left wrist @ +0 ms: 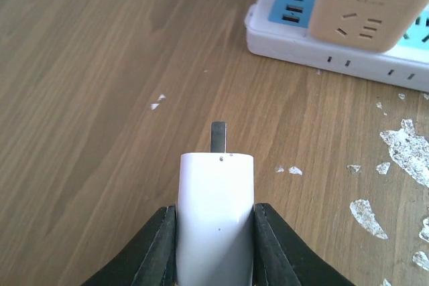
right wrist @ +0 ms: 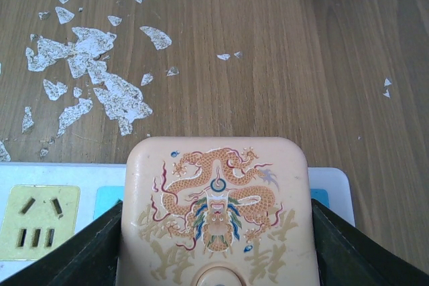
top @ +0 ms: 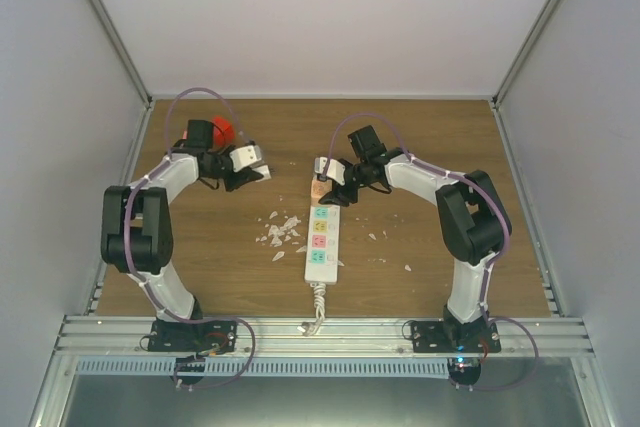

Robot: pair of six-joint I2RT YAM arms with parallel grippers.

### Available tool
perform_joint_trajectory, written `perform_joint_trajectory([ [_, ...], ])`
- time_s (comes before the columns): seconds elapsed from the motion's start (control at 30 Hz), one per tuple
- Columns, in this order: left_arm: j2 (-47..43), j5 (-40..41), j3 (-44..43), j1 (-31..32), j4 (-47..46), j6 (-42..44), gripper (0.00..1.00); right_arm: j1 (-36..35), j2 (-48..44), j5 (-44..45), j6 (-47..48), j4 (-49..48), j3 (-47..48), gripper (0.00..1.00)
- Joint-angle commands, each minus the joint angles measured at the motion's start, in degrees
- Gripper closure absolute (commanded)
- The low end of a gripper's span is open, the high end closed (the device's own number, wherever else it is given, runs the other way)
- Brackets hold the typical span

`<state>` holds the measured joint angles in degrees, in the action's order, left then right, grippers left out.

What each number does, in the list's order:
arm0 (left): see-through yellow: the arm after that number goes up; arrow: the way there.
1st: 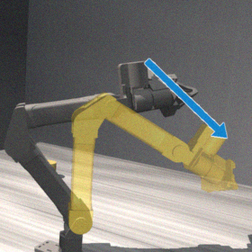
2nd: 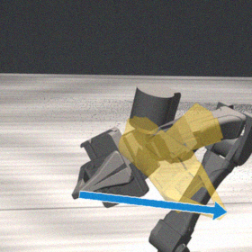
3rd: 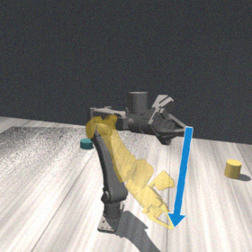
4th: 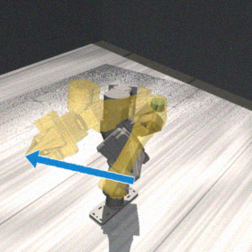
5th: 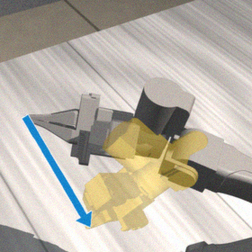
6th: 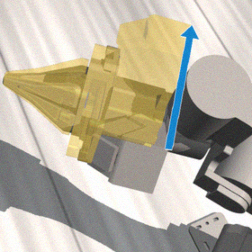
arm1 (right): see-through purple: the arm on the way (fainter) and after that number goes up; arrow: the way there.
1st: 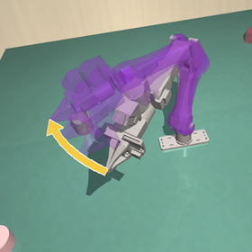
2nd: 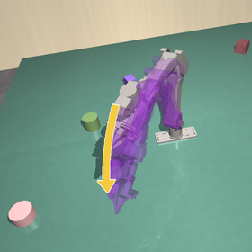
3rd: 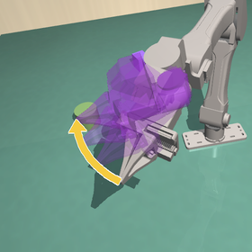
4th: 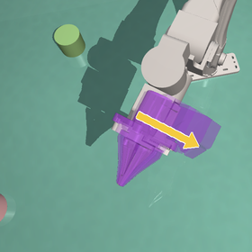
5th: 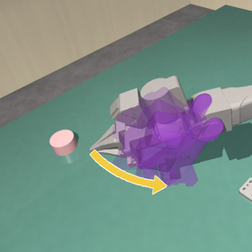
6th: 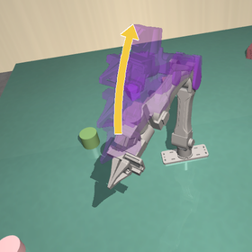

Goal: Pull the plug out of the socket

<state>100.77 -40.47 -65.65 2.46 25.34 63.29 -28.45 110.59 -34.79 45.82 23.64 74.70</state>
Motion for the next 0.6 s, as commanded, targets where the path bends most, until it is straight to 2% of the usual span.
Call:
perform_joint_trajectory([
  [0.0,-4.67,-6.88,-1.59,-3.12,0.70,-2.35,0.86,0.47,2.79,3.92,1.55,8.35,-1.31,0.85],
  [0.23,-9.02,-7.97,-0.11,-9.04,1.03,-4.94,0.84,0.39,2.64,3.94,1.47,8.35,-1.22,0.84],
  [0.57,-12.10,3.86,7.29,-16.39,-9.55,-9.83,0.84,0.27,2.45,3.84,1.37,8.22,-1.22,0.83],
])
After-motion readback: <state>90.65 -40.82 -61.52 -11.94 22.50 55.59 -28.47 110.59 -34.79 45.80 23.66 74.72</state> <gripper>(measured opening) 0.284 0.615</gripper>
